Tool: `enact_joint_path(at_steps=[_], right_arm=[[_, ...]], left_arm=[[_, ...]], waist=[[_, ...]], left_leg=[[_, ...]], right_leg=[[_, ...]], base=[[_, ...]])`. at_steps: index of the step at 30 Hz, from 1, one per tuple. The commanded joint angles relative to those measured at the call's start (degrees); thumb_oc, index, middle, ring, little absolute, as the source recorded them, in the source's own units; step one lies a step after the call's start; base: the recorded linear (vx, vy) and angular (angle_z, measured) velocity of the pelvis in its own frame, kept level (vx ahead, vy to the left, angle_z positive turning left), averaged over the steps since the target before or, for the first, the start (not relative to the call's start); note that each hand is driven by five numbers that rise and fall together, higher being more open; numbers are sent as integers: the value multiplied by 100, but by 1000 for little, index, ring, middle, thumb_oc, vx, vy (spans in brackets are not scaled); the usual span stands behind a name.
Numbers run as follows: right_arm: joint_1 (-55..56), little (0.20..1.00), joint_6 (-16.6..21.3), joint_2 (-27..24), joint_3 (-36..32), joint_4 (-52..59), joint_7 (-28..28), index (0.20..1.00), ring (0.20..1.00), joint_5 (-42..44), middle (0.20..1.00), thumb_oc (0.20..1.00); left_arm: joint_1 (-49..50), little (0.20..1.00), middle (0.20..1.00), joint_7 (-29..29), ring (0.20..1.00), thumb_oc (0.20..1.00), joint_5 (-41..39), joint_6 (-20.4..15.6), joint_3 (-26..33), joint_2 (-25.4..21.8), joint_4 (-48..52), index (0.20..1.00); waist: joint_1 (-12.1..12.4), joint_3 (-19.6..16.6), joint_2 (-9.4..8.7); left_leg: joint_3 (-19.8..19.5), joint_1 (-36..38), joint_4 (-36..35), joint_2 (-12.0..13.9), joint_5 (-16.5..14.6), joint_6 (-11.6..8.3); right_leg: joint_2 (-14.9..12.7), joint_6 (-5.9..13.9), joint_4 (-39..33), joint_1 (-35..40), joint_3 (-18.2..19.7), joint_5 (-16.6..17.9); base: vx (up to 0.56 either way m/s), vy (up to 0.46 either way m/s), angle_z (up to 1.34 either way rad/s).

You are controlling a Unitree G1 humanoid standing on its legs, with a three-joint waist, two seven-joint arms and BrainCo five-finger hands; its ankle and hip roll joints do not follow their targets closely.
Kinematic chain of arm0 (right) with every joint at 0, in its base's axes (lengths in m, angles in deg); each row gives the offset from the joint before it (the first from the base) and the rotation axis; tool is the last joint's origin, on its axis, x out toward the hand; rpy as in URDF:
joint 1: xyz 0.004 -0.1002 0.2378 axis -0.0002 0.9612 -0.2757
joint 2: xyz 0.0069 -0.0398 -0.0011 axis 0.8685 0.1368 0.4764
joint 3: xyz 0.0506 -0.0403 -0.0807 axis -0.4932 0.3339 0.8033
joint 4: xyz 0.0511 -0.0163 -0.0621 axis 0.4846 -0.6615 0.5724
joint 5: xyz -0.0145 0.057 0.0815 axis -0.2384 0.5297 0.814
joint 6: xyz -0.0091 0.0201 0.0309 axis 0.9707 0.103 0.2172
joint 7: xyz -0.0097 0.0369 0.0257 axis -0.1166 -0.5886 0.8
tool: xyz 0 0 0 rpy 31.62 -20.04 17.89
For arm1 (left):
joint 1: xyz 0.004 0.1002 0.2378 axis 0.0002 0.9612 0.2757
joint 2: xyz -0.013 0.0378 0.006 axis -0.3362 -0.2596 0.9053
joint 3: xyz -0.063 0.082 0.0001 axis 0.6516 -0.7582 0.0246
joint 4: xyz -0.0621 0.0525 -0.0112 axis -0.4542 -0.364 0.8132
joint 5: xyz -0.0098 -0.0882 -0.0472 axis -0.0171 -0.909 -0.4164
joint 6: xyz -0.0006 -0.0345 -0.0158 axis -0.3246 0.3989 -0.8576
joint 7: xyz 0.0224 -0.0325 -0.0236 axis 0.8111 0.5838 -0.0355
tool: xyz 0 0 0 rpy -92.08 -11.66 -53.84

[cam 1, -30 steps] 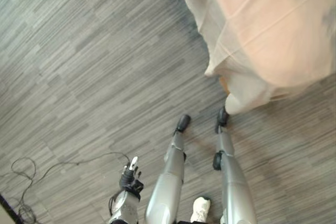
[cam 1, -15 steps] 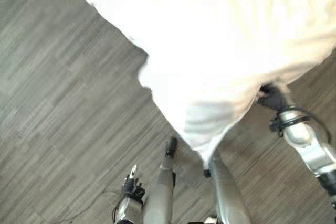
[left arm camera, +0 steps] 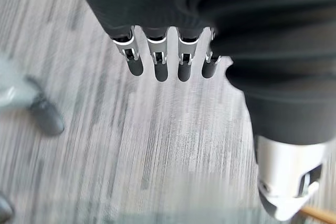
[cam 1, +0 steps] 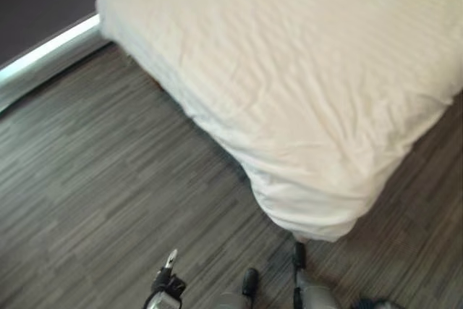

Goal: Making the bed.

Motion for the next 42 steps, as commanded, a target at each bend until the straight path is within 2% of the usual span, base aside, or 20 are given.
enact_joint_path(at_steps=[1, 5, 6, 7, 8, 9, 10, 11, 12, 13, 14, 17, 19, 20, 21, 24, 28, 33, 36, 42], right_arm=[[-192, 1000, -157, -509, -226, -176, 317, 1000, 1000, 336, 1000, 1000], [-405, 1000, -117, -1127, -376, 134, 449, 1000, 1000, 225, 1000, 1000], [-595, 1000, -101, -1522, -610, 843, 179, 1000, 1000, 424, 1000, 1000], [-577, 1000, -115, -1533, -619, 868, 185, 1000, 1000, 423, 1000, 1000], [-582, 1000, -152, -1760, -1097, 1674, -154, 1000, 1000, 833, 1000, 1000], [-356, 1000, -118, -1949, -1865, 3072, -635, 1000, 1000, 1407, 1000, 1000], [-44, 1000, 6, -1906, -2384, 4160, -910, 1000, 1000, 1679, 1000, 1000], [166, 1000, 276, -1716, -2954, 4819, -1221, 1000, 1000, 2365, 1000, 1000], [331, 570, 693, -1365, -3477, 5780, -1421, 570, 570, 3177, 570, 570], [356, 200, 679, -1353, -3496, 5807, -1421, 200, 200, 3173, 200, 200], [331, 200, 1231, -881, -3828, 6398, -1439, 200, 200, 4124, 200, 200], [255, 200, 1775, -175, -3881, 7276, -1082, 200, 200, 5534, 200, 200], [165, 200, 1772, -29, -3534, 7399, -820, 200, 200, 6099, 200, 200], [77, 200, 1774, 143, -3317, 7431, -521, 200, 200, 6820, 200, 200], [79, 200, 1777, 139, -3316, 7422, -512, 200, 200, 6828, 200, 200], [-309, 200, 1704, 262, -2916, 7055, -186, 200, 200, 7771, 200, 200], [-849, 200, 1596, 23, -2624, 6640, -149, 200, 200, 7908, 200, 200], [-2023, 200, 1409, -346, -1937, 5919, -248, 200, 200, 7803, 200, 200], [-2662, 200, 1325, -385, -1570, 5744, -261, 200, 200, 7780, 200, 200], [-3358, 200, 1235, -261, -1259, 5345, -275, 200, 200, 8019, 200, 200]], left_arm=[[-80, 1000, 1000, -264, 1000, 1000, 451, 125, -84, -144, -77, 1000], [-77, 1000, 1000, -385, 1000, 1000, 606, 267, -96, -285, -89, 1000], [19, 1000, 1000, -384, 1000, 1000, 542, 288, -36, -267, -77, 1000], [22, 1000, 1000, -383, 1000, 1000, 543, 289, -40, -261, -75, 1000], [84, 1000, 1000, -352, 1000, 1000, 518, 307, 80, -244, -115, 1000], [187, 1000, 1000, -269, 1000, 1000, 491, 282, 297, -181, -96, 1000], [291, 1000, 1000, -208, 1000, 1000, 490, 245, 482, -111, -56, 1000], [369, 1000, 1000, -147, 1000, 1000, 556, 194, 558, -67, -77, 1000], [434, 1000, 1000, -81, 1000, 1000, 679, 187, 642, -14, -173, 1000], [434, 1000, 1000, -81, 1000, 1000, 678, 187, 629, -20, -174, 1000], [493, 1000, 1000, -59, 1000, 1000, 808, 159, 654, -5, -375, 1000], [617, 1000, 1000, -13, 1000, 1000, 985, 188, 740, -10, -457, 1000], [700, 1000, 1000, -51, 1000, 1000, 1119, 241, 757, -29, -458, 1000], [756, 1000, 1000, -99, 1000, 1000, 1112, 237, 695, -31, -421, 1000], [761, 1000, 1000, -99, 1000, 1000, 1112, 238, 694, -32, -423, 1000], [824, 1000, 1000, -188, 1000, 1000, 1084, 237, 479, 33, -303, 1000], [796, 1000, 1000, -283, 1000, 1000, 1016, 212, 224, 101, -150, 1000], [680, 1000, 1000, -348, 1000, 1000, 793, 183, -171, 165, 62, 1000], [594, 1000, 1000, -343, 1000, 1000, 747, 164, -369, 195, 115, 1000], [527, 1000, 1000, -317, 1000, 1000, 694, 188, -554, 247, 90, 1000]], waist=[[-93, -443, -33], [-135, -714, -210], [-178, -816, -257], [-168, -811, -251], [-212, -840, -263], [-309, -860, -259], [-365, -877, -230], [-396, -904, -204], [-469, -890, -168], [-451, -910, -177], [-485, -895, -130], [-407, -884, -96], [-324, -867, -67], [-266, -837, -44], [-265, -844, -34], [-130, -745, 18], [-26, -631, 51], [149, -421, 97], [241, -327, 111], [330, -232, 88]], left_leg=[[-24, -440, 20, 35, 517, -11], [59, -229, 20, 91, 436, 13], [148, -160, 20, 122, 419, 24], [153, -150, 20, 124, 414, 24], [228, -104, 20, 140, 392, 33], [320, -112, 20, 146, 417, 36], [385, -85, 20, 152, 400, 42], [431, -82, 20, 148, 395, 55], [471, -34, 20, 155, 369, 63], [479, -55, 20, 150, 381, 63], [500, -28, 20, 152, 357, 71], [509, -69, 20, 135, 387, 57], [507, -85, 20, 134, 399, 43], [499, -98, 20, 133, 405, 38], [499, -70, 20, 141, 353, 44], [477, -121, 20, 138, 377, 22], [484, -252, 20, 132, 418, 5], [552, -570, 20, 127, 511, -28], [574, -715, 20, 129, 563, -43], [537, -816, 20, 150, 621, -67]], right_leg=[[28, 282, 555, 205, 148, -314], [95, 273, 459, 434, 200, -329], [136, 283, 415, 491, 259, -318], [138, 283, 413, 500, 265, -319], [163, 295, 383, 529, 330, -296], [177, 320, 381, 492, 402, -243], [192, 332, 360, 507, 451, -227], [195, 343, 337, 506, 482, -205], [205, 352, 309, 541, 522, -197], [201, 354, 306, 519, 531, -186], [198, 363, 273, 549, 542, -179], [185, 356, 194, 534, 517, -136], [171, 362, 122, 556, 492, -103], [165, 357, 100, 556, 478, -98], [172, 357, 93, 588, 472, -142], [146, 366, 60, 563, 420, -127], [120, 380, 60, 447, 395, -91], [99, 406, 60, 117, 408, 23], [104, 399, 60, -27, 419, 60], [124, 369, 60, -86, 385, 50]], base=[[13, -20, -3], [17, -30, -15], [32, -29, -24], [26, -14, -33], [-11, -2, -33], [2, 7, -37], [4, 15, -23], [35, 19, -35], [17, 9, -40], [23, 12, -48], [-1, -5, -26], [-6, -10, -12], [6, -4, -9], [40, -3, 11], [31, -1, 16], [-6, -1, 9], [-51, -2, 4], [-84, -2, 1], [-52, -9, -2], [-5, -14, -1]])
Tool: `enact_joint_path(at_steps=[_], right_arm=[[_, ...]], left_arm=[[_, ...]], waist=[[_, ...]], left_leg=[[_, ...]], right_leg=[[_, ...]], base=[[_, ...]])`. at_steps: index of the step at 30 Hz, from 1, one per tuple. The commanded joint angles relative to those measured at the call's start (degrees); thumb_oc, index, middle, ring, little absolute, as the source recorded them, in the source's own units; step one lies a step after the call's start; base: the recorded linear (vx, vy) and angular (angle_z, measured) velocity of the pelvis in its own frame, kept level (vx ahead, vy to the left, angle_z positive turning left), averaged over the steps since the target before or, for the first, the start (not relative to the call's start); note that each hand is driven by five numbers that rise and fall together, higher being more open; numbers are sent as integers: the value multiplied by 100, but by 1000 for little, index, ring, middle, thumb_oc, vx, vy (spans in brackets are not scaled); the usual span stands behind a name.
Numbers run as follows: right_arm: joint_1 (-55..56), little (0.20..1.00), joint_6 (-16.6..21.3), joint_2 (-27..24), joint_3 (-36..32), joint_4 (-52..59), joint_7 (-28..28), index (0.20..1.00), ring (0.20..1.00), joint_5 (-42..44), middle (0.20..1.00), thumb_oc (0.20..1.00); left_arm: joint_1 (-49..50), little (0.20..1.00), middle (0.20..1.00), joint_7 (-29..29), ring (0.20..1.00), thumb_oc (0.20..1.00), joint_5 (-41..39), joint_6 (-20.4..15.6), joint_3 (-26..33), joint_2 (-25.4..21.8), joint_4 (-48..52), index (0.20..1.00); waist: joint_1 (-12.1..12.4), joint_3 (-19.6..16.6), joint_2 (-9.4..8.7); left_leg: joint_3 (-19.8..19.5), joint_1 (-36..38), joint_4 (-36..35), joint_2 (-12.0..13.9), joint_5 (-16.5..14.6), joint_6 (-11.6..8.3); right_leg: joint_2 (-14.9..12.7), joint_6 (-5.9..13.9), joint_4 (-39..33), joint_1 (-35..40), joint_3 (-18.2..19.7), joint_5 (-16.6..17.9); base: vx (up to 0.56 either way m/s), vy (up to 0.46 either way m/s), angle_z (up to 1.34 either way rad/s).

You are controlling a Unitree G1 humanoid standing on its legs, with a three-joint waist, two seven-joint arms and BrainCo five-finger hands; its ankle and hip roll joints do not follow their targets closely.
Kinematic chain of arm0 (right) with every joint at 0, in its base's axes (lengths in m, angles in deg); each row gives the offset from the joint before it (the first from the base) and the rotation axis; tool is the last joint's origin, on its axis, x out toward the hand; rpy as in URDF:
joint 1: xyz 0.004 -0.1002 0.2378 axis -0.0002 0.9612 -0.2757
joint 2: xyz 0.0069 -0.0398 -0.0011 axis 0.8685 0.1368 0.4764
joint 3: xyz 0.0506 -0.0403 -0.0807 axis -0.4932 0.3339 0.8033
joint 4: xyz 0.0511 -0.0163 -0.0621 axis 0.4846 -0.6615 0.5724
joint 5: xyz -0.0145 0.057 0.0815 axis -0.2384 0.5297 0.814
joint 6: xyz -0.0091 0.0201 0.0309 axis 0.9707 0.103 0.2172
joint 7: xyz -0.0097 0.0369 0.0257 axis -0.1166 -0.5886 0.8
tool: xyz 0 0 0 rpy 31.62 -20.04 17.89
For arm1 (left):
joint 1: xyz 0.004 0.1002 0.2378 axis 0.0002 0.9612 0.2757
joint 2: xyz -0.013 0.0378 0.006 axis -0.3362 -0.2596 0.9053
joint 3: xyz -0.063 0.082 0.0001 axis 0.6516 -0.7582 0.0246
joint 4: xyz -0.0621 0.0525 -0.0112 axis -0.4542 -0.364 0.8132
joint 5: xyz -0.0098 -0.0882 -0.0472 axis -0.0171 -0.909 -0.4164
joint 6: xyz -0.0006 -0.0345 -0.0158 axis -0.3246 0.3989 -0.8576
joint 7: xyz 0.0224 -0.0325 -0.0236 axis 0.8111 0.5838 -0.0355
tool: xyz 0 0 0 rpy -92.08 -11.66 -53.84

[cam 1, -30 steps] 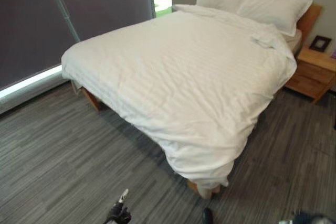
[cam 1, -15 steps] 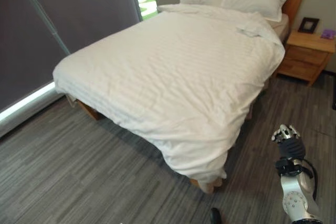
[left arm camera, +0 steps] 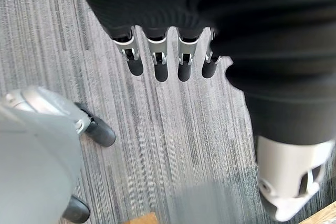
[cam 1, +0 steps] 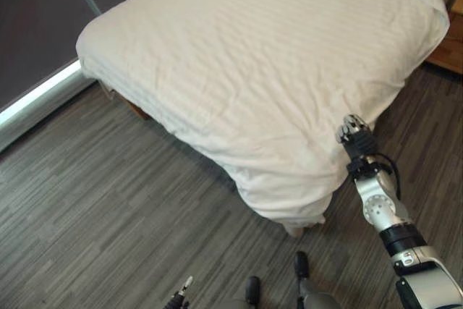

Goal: Making the bed.

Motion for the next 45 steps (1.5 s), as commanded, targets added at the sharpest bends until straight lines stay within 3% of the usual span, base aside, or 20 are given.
enact_joint_path(at_steps=[1, 9, 16, 17, 24, 26, 30, 32, 36, 37, 38, 43, 45], right_arm=[[-475, 200, 164, 86, -259, -277, 67, 200, 200, 391, 200, 200], [-659, 200, 108, 511, -696, -1605, 128, 200, 200, 1159, 200, 200], [-925, 200, -20, 421, -1352, -3159, 19, 200, 200, 1439, 200, 200], [-1063, 200, -21, 350, -1462, -3536, -52, 200, 200, 1473, 200, 200], [-357, 200, -58, 35, -1906, -4754, -380, 200, 200, 977, 200, 200], [90, 200, -161, -162, -2137, -5241, -562, 200, 200, 427, 200, 200], [864, 200, -50, -407, -2735, -5271, -739, 200, 200, 242, 200, 200], [1021, 200, -7, -523, -2721, -5094, -857, 200, 200, -172, 200, 200], [1714, 200, 449, -610, -2702, -2495, -1015, 200, 200, -777, 200, 200], [1985, 200, 500, -502, -2419, -1136, -709, 200, 200, -752, 200, 200], [2012, 200, 492, -485, -2419, -1097, -731, 200, 200, -766, 200, 200], [2544, 200, 195, -416, -1218, 1233, 718, 200, 200, -286, 200, 200], [2635, 200, -191, -642, -289, 1834, 1358, 200, 200, -365, 200, 200]], left_arm=[[-230, 1000, 1000, 21, 1000, 1000, -226, -85, -147, -101, -177, 1000], [-284, 1000, 1000, -16, 1000, 1000, -388, -59, -197, -111, -251, 1000], [-405, 1000, 1000, -57, 1000, 1000, -872, -167, -457, 46, 1, 1000], [-442, 1000, 1000, -38, 1000, 1000, -935, -180, -545, 135, 29, 1000], [-500, 1000, 1000, 11, 1000, 1000, -734, -205, -614, 257, -56, 1000], [-519, 1000, 1000, 37, 1000, 1000, -673, -209, -476, 212, -125, 1000], [-506, 1000, 1000, 134, 1000, 1000, -599, -257, -94, 56, -355, 1000], [-492, 1000, 1000, 151, 1000, 1000, -547, -266, -41, 29, -389, 1000], [-490, 1000, 1000, 166, 1000, 1000, -535, -347, 150, 48, -254, 1000], [-491, 1000, 1000, 109, 1000, 1000, -592, -333, 172, 70, -107, 1000], [-481, 1000, 1000, 110, 1000, 1000, -592, -331, 172, 66, -104, 1000], [-413, 1000, 1000, -177, 1000, 1000, -704, -303, 162, 122, 136, 1000], [-336, 1000, 1000, -335, 1000, 1000, -645, -303, 118, 141, 167, 1000]], waist=[[161, 58, 9], [315, 191, 84], [475, 538, 357], [530, 621, 462], [351, 638, 545], [234, 613, 553], [-28, 505, 476], [-88, 481, 441], [-336, 454, 308], [-385, 467, 259], [-383, 458, 253], [-378, 481, 152], [-324, 471, 134]], left_leg=[[-106, -202, -95, 71, 501, -215], [-169, -391, -95, 76, 546, -221], [-198, -864, -95, 17, 661, -228], [-122, -1035, -95, 1, 697, -248], [-64, -1106, -95, -2, 682, -277], [-75, -1033, -95, 17, 615, -268], [-97, -958, -95, 36, 581, -256], [-99, -936, -95, 38, 573, -255], [-41, -886, -95, 40, 550, -237], [7, -879, -95, 35, 556, -237], [11, -880, -95, 35, 555, -237], [156, -893, -95, 10, 583, -243], [205, -903, -95, -3, 598, -249]], right_leg=[[11, 334, 62, 381, -41, -130], [31, 313, 62, 219, -94, -140], [-14, 343, 62, -260, -107, -39], [-26, 366, 62, -453, -63, 9], [-27, 343, 62, -530, 12, -6], [-11, 323, 62, -455, 14, -79], [-1, 288, 62, -404, 24, -107], [-2, 289, 62, -378, 22, -112], [-3, 298, 62, -354, 101, -69], [-9, 310, 62, -369, 141, -29], [-9, 311, 62, -372, 145, -29], [-14, 358, 62, -441, 226, 60], [-29, 373, 62, -470, 241, 85]], base=[[-7, -22, 4], [-4, -12, 3], [-52, 5, 2], [-42, 46, -1], [5, 11, -9], [38, 0, 1], [29, -13, -1], [-1, -7, -4], [-31, 3, -8], [-51, 18, -18], [-49, 21, -18], [-31, 22, -12], [-17, 24, -10]])
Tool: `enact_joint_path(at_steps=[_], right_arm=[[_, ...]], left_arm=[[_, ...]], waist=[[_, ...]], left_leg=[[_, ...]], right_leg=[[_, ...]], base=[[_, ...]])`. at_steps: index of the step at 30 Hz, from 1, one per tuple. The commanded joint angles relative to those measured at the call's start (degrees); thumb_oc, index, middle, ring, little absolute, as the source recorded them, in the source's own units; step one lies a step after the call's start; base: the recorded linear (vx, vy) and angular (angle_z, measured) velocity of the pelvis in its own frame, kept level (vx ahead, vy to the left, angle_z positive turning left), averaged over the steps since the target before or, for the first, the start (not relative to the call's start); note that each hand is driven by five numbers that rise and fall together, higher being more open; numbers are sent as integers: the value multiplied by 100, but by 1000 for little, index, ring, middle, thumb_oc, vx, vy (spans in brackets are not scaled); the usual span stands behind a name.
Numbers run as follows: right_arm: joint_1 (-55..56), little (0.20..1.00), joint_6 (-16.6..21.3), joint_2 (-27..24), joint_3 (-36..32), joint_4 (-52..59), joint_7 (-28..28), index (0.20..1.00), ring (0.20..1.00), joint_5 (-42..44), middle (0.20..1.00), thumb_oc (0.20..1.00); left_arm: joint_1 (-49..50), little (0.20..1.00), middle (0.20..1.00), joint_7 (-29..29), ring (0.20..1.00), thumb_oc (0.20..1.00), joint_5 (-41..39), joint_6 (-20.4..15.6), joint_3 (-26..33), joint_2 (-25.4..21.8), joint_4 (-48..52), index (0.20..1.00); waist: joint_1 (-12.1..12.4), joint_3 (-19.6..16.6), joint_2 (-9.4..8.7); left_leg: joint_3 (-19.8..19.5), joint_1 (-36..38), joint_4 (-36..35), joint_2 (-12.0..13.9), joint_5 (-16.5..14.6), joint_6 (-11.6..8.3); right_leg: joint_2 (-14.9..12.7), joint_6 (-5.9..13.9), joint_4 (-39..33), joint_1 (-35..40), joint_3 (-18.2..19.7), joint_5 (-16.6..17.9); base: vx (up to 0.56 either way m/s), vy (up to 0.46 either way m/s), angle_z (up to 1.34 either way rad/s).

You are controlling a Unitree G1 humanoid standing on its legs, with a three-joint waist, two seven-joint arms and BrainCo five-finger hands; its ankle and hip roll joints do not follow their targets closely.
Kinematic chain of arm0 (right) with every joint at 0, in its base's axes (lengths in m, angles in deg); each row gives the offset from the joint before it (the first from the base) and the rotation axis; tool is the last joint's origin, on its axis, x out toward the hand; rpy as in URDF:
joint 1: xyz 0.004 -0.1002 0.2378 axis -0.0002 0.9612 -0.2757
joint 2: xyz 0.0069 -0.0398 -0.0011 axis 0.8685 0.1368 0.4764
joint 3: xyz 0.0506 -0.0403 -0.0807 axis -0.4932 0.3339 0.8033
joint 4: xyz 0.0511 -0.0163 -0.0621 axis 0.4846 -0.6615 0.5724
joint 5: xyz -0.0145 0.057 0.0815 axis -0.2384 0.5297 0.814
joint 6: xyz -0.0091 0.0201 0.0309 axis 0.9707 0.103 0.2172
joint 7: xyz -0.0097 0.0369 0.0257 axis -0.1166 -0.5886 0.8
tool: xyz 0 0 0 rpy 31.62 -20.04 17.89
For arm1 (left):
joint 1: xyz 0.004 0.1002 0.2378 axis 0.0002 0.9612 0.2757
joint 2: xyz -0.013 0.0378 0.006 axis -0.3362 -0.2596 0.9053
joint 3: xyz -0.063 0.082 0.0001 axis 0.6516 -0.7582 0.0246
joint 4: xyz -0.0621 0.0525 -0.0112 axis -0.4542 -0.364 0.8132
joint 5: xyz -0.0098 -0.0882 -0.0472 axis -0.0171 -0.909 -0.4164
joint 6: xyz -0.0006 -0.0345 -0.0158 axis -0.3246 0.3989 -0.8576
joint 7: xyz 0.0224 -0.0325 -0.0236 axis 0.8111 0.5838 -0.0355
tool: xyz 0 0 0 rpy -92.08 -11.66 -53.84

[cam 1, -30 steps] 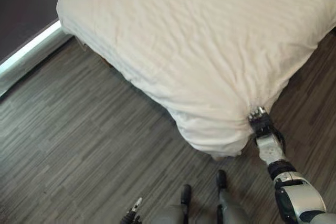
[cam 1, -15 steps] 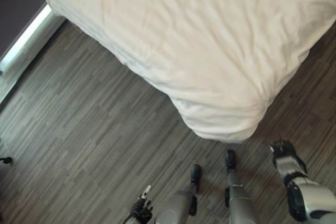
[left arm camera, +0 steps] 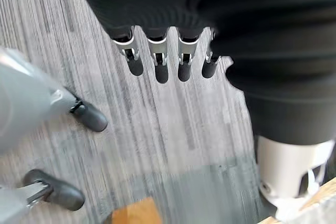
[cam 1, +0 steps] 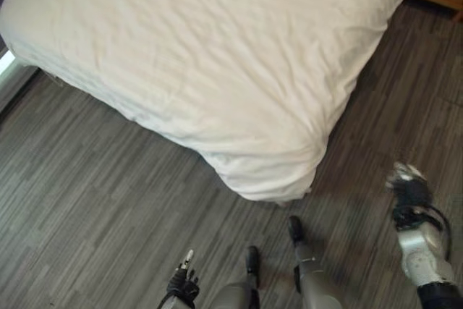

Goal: Making the bed.

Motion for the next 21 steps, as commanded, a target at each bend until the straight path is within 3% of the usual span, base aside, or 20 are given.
enact_joint_path(at_steps=[1, 5, 12, 21], right_arm=[[-113, 200, -334, -415, 495, 173, 1041, 200, 200, 200, 200, 200], [-512, 200, -712, -626, 1596, 313, 1546, 200, 200, 157, 200, 200], [-1472, 200, -846, -659, 2580, 580, 1737, 200, 200, 83, 200, 200], [-2360, 200, -813, -437, 3228, 1093, 1765, 200, 200, -17, 200, 200]], left_arm=[[22, 1000, 1000, -280, 1000, 1000, -27, -107, -78, -131, -300, 1000], [96, 1000, 1000, -442, 1000, 1000, 199, -61, -104, -136, -492, 1000], [67, 1000, 1000, -448, 1000, 1000, 268, -66, -158, -144, -573, 1000], [-10, 1000, 1000, -379, 1000, 1000, 196, -88, -281, -86, -554, 1000]], waist=[[237, 14, 152], [350, 14, 195], [477, 24, 225], [570, 58, 203]], left_leg=[[-154, -331, -128, 94, 562, -256], [-149, -323, -128, 78, 567, -256], [-117, -387, -128, 69, 601, -262], [-170, -428, -128, 114, 619, -291]], right_leg=[[-35, 375, 61, 244, -120, -84], [-56, 392, 61, 249, -161, -90], [-71, 401, 61, 175, -187, -48], [-46, 374, 61, 174, -259, -90]], base=[[-7, 18, -15], [-2, 4, -3], [0, 0, 0], [15, -14, -1]])
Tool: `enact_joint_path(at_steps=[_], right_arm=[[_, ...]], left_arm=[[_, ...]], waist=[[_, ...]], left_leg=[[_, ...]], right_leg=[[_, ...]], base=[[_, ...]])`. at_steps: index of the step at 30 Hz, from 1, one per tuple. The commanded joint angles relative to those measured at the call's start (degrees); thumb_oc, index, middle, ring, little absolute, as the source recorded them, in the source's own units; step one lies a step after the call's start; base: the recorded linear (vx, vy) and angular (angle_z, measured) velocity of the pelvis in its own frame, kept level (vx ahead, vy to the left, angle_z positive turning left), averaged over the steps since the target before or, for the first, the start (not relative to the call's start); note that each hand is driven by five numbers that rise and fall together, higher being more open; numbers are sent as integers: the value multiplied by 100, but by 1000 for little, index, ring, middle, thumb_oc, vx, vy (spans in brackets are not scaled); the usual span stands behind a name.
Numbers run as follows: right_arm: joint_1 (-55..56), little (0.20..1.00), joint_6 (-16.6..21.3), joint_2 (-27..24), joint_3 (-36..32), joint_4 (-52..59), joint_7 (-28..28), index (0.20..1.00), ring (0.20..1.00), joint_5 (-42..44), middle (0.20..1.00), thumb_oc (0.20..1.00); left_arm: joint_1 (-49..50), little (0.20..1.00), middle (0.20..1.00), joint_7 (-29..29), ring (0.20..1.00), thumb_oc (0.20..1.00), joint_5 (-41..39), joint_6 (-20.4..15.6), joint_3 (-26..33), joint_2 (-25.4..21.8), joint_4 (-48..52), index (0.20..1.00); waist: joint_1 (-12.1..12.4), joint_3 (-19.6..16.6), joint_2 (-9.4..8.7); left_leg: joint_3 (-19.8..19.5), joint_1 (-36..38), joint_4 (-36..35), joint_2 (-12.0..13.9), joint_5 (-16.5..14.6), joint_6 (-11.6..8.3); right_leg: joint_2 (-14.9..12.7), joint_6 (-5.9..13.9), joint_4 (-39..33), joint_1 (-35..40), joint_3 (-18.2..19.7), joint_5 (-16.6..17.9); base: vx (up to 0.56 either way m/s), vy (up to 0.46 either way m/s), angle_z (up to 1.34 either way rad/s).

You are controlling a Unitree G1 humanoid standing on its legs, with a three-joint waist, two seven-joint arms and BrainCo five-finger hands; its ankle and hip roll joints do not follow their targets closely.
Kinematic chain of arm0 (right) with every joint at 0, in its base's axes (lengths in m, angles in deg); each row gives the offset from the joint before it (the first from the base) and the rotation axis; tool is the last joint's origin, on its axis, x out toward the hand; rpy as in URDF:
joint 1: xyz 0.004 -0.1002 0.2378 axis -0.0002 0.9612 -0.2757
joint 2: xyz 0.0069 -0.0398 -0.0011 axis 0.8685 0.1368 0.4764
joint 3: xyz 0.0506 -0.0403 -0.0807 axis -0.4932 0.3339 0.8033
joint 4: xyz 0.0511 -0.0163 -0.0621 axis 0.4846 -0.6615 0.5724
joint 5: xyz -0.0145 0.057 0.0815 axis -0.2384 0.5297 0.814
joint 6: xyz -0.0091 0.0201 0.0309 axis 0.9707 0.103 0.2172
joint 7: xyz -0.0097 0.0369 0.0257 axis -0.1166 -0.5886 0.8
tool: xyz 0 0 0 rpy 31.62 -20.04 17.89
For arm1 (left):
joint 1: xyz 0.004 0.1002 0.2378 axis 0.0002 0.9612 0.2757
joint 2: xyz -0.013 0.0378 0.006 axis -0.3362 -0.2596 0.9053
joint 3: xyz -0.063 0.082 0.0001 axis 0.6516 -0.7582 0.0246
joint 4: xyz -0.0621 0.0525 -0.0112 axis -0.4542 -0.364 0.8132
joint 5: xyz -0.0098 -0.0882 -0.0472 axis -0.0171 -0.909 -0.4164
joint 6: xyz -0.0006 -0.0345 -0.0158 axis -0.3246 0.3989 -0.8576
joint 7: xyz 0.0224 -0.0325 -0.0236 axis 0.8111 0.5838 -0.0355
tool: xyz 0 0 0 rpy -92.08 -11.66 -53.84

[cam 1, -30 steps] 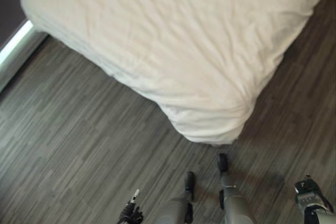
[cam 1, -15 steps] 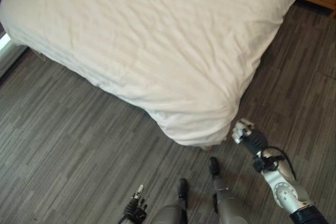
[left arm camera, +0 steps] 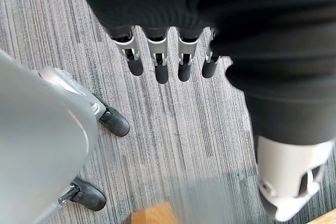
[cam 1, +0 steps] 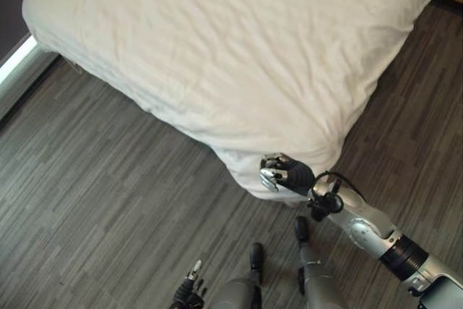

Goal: Making the bed.

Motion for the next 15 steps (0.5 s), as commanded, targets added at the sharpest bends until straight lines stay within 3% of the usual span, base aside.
enact_joint_path(at_steps=[1, 8, 13, 15], right_arm=[[-192, 200, 237, 170, -114, 112, -3, 200, 200, -107, 200, 200], [-297, 200, 504, 724, -927, -1436, -604, 200, 200, 197, 200, 200], [-281, 200, 698, 941, -1858, -2218, -825, 200, 200, 673, 200, 200], [-536, 200, 951, 1054, -2529, -2683, -961, 200, 200, 1236, 200, 200]], left_arm=[[-185, 1000, 1000, 66, 1000, 1000, 105, -115, -87, -114, -238, 1000], [-185, 1000, 1000, 99, 1000, 1000, -60, -115, -226, -109, -214, 1000], [-104, 1000, 1000, 26, 1000, 1000, -246, -121, -322, -113, -126, 1000], [-113, 1000, 1000, 59, 1000, 1000, -310, -165, -386, -127, -114, 1000]], waist=[[17, 81, 143], [104, 109, 258], [185, 188, 397], [226, 220, 472]], left_leg=[[-284, -319, -111, 91, 605, -311], [-421, -473, -111, 70, 666, -327], [-511, -660, -111, 57, 712, -334], [-529, -785, -111, 50, 741, -352]], right_leg=[[-39, 399, 61, 326, -257, -169], [-57, 359, 61, 237, -332, -182], [-63, 350, 61, 92, -388, -197], [-69, 367, 61, -23, -402, -181]], base=[[0, 0, 0], [1, -25, 12], [8, -25, 10], [10, -17, 5]])
